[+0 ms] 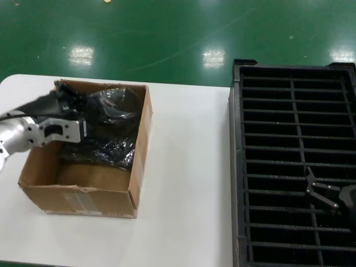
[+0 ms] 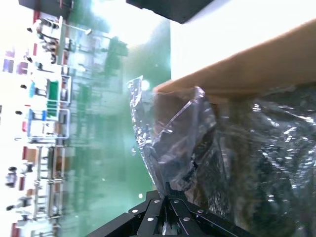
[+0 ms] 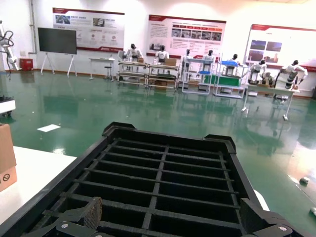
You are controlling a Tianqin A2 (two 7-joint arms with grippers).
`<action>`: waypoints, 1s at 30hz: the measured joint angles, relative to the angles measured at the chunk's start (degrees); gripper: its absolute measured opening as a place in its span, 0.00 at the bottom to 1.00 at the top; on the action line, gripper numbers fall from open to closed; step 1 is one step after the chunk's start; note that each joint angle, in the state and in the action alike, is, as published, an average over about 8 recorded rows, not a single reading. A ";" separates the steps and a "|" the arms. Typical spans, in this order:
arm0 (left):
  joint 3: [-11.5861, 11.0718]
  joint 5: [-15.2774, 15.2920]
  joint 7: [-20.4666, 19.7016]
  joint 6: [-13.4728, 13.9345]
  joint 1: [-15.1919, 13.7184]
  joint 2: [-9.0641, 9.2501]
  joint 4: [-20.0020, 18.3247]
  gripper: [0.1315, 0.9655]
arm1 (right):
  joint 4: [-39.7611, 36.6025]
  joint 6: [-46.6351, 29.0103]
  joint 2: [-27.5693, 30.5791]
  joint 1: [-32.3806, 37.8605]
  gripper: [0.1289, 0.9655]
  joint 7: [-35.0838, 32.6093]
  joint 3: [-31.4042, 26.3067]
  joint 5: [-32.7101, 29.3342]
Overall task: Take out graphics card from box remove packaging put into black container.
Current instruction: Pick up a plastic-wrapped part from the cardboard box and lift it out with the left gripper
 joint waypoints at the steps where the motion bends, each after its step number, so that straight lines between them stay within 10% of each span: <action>1: -0.41 1.32 -1.59 0.36 0.61 -0.57 -2.08 0.01 | 0.00 0.00 0.00 0.00 1.00 0.00 0.00 0.00; 13: -5.34 10.04 -14.33 6.71 9.29 -7.41 -24.29 0.01 | 0.00 0.00 0.00 0.00 1.00 0.00 0.00 0.00; 30: -10.96 5.54 -18.07 7.06 26.78 -14.26 -47.52 0.01 | 0.00 0.00 0.00 0.00 1.00 0.00 0.00 0.00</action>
